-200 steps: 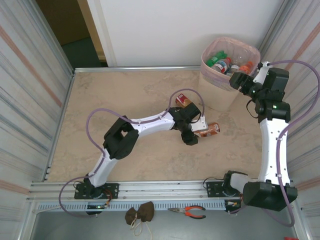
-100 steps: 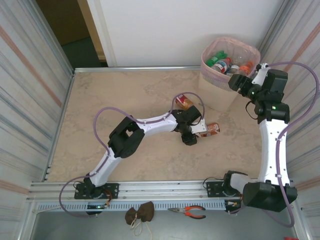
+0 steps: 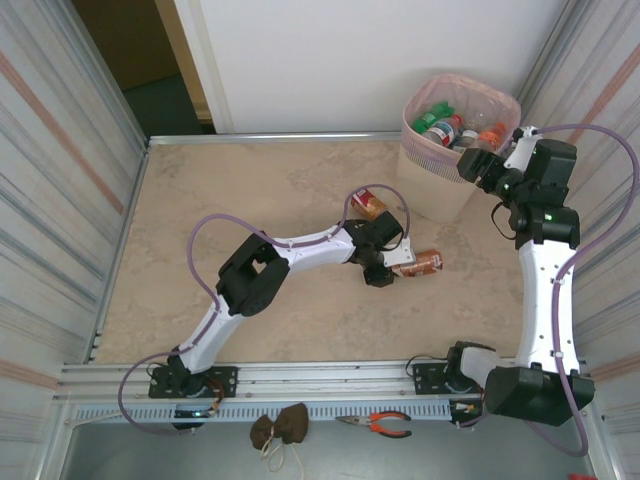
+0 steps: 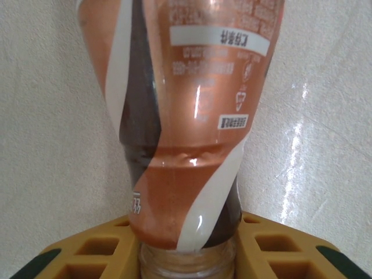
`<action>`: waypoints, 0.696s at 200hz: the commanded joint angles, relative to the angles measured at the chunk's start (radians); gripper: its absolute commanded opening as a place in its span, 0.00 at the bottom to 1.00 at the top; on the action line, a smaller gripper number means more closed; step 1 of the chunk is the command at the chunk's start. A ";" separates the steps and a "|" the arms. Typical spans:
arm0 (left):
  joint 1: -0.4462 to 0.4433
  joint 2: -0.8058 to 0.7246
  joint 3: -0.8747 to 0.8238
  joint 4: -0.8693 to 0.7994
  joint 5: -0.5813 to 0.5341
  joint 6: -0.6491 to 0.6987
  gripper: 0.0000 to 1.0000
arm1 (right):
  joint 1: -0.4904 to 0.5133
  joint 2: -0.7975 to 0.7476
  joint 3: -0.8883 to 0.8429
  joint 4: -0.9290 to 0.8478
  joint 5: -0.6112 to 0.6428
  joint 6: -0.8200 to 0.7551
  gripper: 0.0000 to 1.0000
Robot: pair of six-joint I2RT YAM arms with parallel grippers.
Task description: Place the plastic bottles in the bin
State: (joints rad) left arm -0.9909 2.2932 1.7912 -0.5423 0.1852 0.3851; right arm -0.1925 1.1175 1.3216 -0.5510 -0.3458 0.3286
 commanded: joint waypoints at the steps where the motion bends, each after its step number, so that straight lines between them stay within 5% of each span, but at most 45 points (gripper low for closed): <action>1: -0.009 -0.013 -0.024 0.004 -0.003 0.002 0.29 | -0.006 -0.022 -0.009 0.021 -0.025 0.004 0.74; 139: 0.037 -0.304 -0.241 0.198 0.037 -0.086 0.21 | 0.004 -0.030 -0.013 0.057 -0.084 0.032 0.73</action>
State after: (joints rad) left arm -0.9833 2.0804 1.5867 -0.4152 0.1787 0.3523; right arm -0.1913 1.1145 1.3178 -0.5365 -0.3912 0.3359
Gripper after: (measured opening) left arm 0.337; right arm 0.733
